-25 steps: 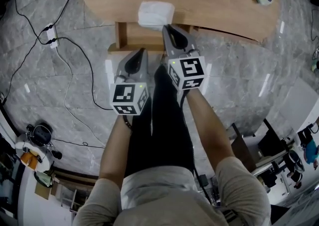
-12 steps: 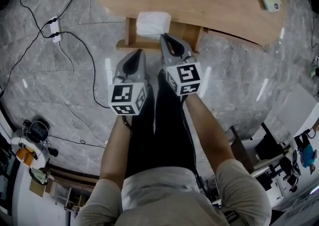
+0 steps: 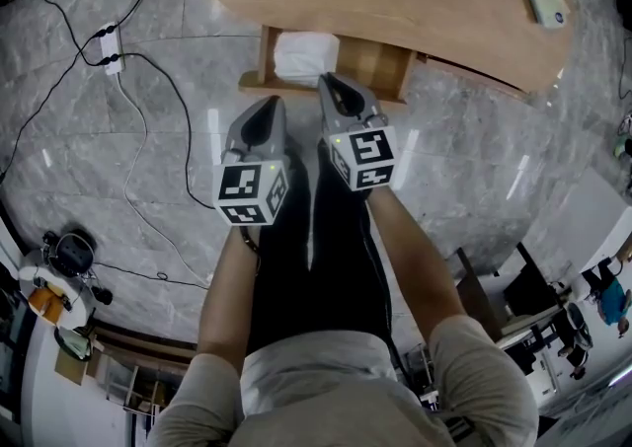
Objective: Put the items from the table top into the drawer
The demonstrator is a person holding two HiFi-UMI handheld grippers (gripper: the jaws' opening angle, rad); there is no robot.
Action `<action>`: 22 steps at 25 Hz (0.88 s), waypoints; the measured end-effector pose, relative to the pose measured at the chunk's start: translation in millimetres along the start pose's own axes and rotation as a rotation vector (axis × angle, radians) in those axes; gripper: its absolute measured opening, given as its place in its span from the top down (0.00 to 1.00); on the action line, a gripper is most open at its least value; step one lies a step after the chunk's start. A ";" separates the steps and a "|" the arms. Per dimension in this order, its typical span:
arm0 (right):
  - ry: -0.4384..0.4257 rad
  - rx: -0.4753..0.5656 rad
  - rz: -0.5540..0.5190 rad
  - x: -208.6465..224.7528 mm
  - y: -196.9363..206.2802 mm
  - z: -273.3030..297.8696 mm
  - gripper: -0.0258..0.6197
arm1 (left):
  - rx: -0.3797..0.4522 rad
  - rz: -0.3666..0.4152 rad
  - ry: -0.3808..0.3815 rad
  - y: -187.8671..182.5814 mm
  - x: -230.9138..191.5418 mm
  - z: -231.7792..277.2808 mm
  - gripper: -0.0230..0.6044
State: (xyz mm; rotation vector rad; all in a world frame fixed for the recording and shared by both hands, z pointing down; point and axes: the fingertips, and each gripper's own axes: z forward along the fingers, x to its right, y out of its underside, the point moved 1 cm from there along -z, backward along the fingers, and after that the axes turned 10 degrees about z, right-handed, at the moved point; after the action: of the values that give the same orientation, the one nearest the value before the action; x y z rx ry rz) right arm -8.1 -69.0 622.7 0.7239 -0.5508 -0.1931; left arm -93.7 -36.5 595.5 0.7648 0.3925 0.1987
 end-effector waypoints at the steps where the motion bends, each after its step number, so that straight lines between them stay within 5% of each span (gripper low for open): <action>1: 0.001 -0.005 0.002 -0.1 3.0 1.6 0.93 | -0.002 0.000 -0.002 1.7 -2.6 -0.4 0.93; 22: 0.048 -0.102 0.043 20.9 60.3 69.5 0.93 | -0.037 -0.007 0.009 25.4 -26.2 11.4 0.93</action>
State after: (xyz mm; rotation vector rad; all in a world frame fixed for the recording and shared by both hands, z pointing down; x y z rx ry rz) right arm -29.1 -71.8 714.6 0.6155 -0.5073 -0.1620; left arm -113.7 -34.0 628.0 0.7264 0.3989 0.2024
